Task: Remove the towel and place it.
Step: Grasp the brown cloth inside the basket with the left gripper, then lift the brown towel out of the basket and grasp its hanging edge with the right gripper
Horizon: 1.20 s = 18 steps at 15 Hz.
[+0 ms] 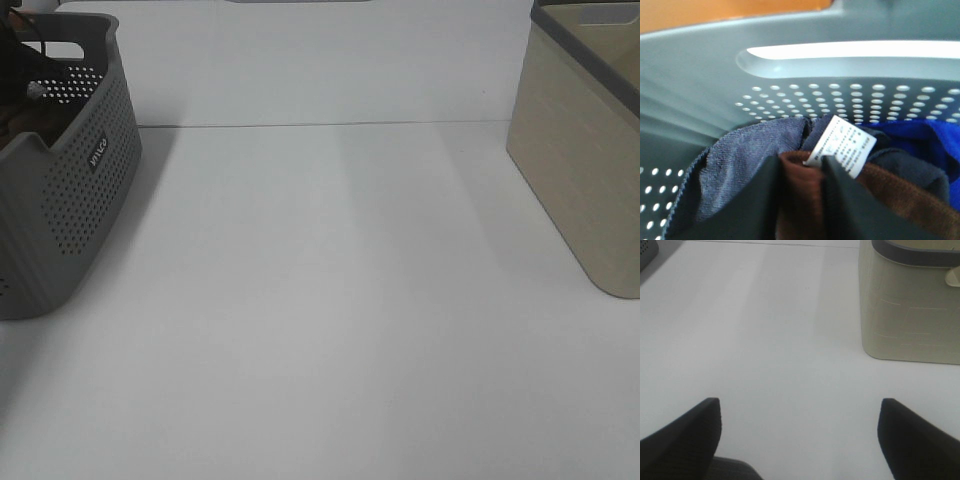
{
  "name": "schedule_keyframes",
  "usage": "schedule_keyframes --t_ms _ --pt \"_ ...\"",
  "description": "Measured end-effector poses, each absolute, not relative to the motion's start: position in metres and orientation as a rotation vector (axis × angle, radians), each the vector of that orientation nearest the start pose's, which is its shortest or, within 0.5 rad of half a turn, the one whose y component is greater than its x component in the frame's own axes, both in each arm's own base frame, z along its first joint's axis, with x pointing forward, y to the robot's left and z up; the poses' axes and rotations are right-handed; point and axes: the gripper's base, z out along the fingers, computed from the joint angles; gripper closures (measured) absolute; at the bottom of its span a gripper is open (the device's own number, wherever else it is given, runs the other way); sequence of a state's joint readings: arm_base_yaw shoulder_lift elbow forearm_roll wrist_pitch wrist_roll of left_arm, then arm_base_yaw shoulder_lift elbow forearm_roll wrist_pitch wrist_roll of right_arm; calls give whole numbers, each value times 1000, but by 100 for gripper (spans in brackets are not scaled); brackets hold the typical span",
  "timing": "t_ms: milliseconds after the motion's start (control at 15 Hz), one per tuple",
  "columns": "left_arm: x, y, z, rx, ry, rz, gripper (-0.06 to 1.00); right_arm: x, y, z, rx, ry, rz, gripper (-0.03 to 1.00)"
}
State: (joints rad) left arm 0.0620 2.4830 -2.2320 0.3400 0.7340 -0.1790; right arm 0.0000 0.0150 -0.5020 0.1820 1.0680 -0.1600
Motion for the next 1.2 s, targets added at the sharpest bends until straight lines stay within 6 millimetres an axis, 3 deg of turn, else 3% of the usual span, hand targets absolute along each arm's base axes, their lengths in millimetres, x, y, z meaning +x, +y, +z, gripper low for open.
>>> schedule_keyframes --t_ms 133,267,333,400,600,667,733,800,933,1200 --pt "553 55 177 42 2449 382 92 -4 14 278 -172 2046 119 16" --pt "552 54 189 76 2431 389 94 -4 14 278 -172 2046 119 16" --pt "549 53 205 59 2409 368 94 -4 14 278 -172 2046 119 16" --pt "538 49 255 8 2342 297 94 -4 14 278 -171 2046 120 16" --pt "507 33 340 50 2210 210 94 -4 14 278 -171 2046 120 16" --pt "493 20 372 104 2149 184 94 -4 14 278 -171 2046 120 16" --pt "485 12 386 130 2121 170 94 -4 14 278 -171 2046 120 16" --pt "468 -6 414 190 2071 131 94 -4 14 278 -171 2046 120 16" --pt "437 -44 449 332 2012 36 94 -4 14 278 -171 2046 120 18" --pt "383 -117 481 593 1969 -134 94 -4 14 278 -171 2046 120 22"
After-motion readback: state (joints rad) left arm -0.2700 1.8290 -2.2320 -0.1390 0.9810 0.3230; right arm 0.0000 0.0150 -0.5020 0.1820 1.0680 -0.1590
